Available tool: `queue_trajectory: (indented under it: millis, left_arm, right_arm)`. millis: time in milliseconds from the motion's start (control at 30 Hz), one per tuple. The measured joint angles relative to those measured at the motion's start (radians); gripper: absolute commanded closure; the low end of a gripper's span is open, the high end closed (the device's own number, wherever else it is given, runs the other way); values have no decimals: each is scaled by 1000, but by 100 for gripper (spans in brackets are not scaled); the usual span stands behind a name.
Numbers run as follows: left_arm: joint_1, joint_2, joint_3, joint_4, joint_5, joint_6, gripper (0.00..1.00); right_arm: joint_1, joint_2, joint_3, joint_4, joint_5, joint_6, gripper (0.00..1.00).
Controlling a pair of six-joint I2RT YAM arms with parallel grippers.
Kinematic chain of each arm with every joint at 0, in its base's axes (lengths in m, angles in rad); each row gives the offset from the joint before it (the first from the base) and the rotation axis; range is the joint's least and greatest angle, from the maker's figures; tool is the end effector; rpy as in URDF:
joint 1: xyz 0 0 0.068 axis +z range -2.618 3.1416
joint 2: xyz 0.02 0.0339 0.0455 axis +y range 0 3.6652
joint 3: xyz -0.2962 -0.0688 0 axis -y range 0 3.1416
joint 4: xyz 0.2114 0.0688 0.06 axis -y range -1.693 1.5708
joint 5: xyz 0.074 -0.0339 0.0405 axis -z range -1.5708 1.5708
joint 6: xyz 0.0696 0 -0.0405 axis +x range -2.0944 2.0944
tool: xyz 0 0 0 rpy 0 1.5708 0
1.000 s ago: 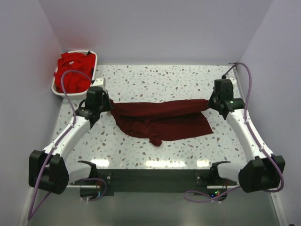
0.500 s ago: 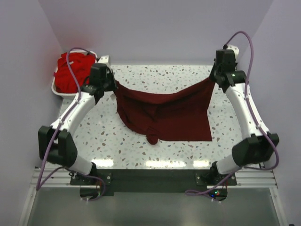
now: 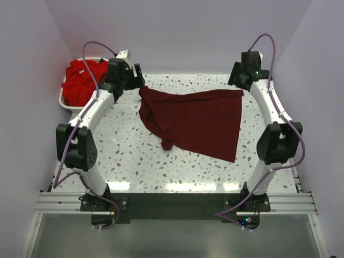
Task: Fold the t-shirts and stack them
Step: Flatten the tshirt out
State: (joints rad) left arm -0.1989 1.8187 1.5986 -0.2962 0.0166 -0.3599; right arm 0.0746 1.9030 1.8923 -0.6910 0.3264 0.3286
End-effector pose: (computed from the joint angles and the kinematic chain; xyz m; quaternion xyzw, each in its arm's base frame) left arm 0.4281 -0.0875 0.3422 -0.0653 0.8617 -0.1457 0.4816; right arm 0.4359 0.0102 0.3609 0.1812 0.8791 -0.0612 0.4365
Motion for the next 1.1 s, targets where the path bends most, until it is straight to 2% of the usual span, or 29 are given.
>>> queue_trajectory:
  millis: [133, 200, 300, 400, 533, 833, 1000, 1100]
  left_arm:
    - [-19, -177, -233, 21, 20, -16, 21]
    - [-67, -279, -369, 25, 8, -23, 21]
    - [-222, -383, -516, 26, -15, -23, 24]
    - [-397, -415, -600, 19, -47, -19, 26]
    - [-546, -389, -617, -21, -143, 15, 26]
    - [-808, -184, -490, -117, -432, 137, 25]
    - [-856, -82, -454, -160, -540, 166, 26]
    - [-857, -38, -450, -178, -581, 177, 32]
  right_arm:
    - [14, -200, -333, 55, -143, 19, 30]
    - [36, -303, -501, 89, -213, 33, 33]
    - [95, -406, -704, 138, -293, 47, 36]
    - [157, -424, -825, 171, -333, 47, 39]
    - [191, -419, -939, 209, -394, 47, 39]
    - [187, -423, -1035, 266, -419, 46, 37]
    - [187, -447, -1051, 270, -415, 45, 36]
    - [187, -465, -1051, 271, -412, 45, 35]
